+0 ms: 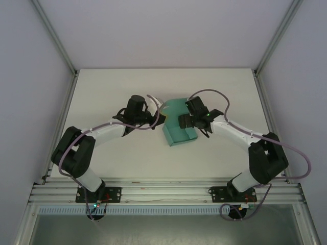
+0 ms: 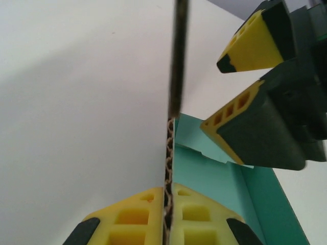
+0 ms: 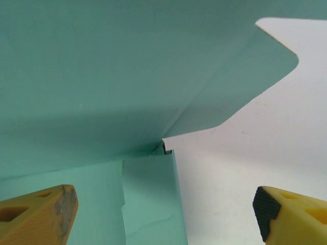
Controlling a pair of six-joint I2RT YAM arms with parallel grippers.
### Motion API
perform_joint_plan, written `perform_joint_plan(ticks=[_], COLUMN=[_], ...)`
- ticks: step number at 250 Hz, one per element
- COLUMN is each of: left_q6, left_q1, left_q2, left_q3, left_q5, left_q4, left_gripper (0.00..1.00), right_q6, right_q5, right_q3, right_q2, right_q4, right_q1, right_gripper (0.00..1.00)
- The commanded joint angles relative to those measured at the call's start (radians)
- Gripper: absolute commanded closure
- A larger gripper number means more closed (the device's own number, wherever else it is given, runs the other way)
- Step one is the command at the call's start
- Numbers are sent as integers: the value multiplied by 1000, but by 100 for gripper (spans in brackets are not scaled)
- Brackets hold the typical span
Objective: Assemble paper box
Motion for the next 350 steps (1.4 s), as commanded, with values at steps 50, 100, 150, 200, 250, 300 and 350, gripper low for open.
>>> perform_joint_plan(ticks=[50,100,150,200,250,300,350], left_q6=[85,100,146,191,235,253,255], left_q1=[12,7,-3,-25,-51,-68,-73], left_q2=[-43,-79,-94,-88,-93,-112,-116], left_q3=[-53,-84,-77,-68,-42,-39,-43], left_q5=[56,30,-13,-95,-133,-146,-158], left_q4=[77,112,69,21,-34,-35,-38], left_gripper=[100,100,100,100,100,100,100], right_q6=[-25,-65,9,56,249,236,215], right_q5=[-278,-383,-344,-449,-538,-650,-763], right_q3=[-131,-200,-163,-253,-369,-347,-322], right_q2=[-170,-132,-62,-172,-252,-96,15], right_q4=[-19,-4,-2,114,249,271,341], right_q1=[-128,-149,-188,-223,-351,-377,-377], right_gripper=[21,37,40,29,32,42,42])
